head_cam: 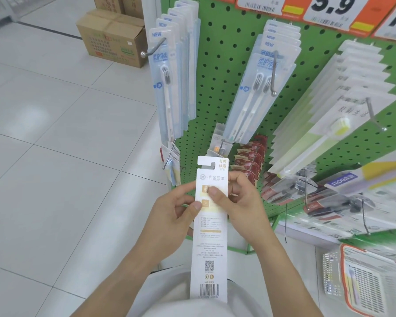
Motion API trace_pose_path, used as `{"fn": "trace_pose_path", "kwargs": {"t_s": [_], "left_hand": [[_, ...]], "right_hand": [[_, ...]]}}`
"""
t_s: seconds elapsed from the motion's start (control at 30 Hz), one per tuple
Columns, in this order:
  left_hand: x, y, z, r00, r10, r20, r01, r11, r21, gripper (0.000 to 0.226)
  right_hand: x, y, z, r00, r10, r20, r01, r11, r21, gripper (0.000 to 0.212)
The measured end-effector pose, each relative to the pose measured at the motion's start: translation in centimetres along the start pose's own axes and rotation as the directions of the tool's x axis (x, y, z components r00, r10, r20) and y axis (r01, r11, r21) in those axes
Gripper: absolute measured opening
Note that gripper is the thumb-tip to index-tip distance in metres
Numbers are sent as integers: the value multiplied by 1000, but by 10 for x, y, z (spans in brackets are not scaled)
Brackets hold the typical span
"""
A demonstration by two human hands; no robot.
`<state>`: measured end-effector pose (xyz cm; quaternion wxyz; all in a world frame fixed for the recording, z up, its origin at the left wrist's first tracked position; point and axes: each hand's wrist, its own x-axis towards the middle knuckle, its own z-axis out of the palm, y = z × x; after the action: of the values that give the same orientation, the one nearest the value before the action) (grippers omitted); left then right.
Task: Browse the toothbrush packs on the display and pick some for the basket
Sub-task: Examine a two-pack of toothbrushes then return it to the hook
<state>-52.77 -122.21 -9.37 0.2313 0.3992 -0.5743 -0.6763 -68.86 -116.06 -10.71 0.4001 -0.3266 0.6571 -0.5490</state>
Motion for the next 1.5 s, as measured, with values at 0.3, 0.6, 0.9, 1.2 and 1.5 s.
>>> {"fn": "trace_pose_path", "kwargs": {"t_s": [0.3,0.6,0.9,1.2,1.5], "left_hand": [[-1,-5,-2,983,7,-185,-11,1000,-24,34],[-3,-1,-5,943,24,-333,-58,994,-92,28],[-6,-2,-2,930,20,-366,-44,997,-57,27],[-3,-2,-5,888,35,-458,-39,999,0,32],[2,-20,-7,894,-64,-444,13,993,-117,32]], "right_hand": [[-16,10,-13,956,80,282,-29,983,-180,66],[-29,7,-14,873,161,460,-107,984,-141,50],[-28,9,-25,817,171,550,-102,983,-155,57],[-31,10,-16,851,128,510,-63,988,-144,37],[-29,10,-9,932,46,359,105,915,-389,54]]}}
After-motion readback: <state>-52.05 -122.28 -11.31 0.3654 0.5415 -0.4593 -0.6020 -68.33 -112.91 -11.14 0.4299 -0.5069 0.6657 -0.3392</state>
